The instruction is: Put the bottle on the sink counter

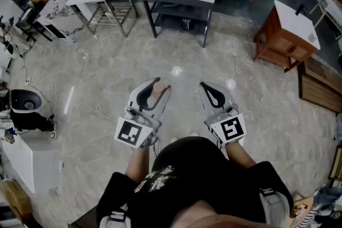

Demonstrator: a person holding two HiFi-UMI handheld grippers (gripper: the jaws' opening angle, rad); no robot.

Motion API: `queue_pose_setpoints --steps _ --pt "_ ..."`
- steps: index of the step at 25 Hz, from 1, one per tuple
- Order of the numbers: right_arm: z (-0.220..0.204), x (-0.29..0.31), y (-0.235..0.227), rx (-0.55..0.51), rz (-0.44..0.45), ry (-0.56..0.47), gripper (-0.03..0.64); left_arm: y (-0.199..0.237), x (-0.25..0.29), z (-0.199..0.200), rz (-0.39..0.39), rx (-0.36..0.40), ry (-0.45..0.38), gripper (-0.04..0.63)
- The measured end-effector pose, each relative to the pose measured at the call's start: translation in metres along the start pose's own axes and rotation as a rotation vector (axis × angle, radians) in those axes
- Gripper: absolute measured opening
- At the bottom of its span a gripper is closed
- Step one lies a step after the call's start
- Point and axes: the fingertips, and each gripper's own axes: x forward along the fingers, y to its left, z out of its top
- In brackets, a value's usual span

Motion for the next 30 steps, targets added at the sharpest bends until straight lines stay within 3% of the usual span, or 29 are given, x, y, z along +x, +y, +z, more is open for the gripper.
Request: queue_pose_setpoints --steps 9,18,23,30 --pt "0.008 -0.007 -0.005 0.011 0.04 -0.057 -0.006 -0.01 0.011 -0.002 -0.006 0.008 -0.01 0.15" --pt "-0.003 -0.023 -0.03 0.03 0.066 -0.094 -0.006 -0.033 0.031 -0.001 0.031 -0.052 0.029 0.15" --pt "-0.015 -0.035 -0.038 0.045 0.09 -0.099 -0.006 -0.046 0.034 0.003 0.031 0.012 -0.062 0.15" --pt "-0.021 -0.039 -0.05 0.039 0.114 -0.101 -0.006 -0.053 0.052 -0.001 0.037 0.018 -0.047 0.15"
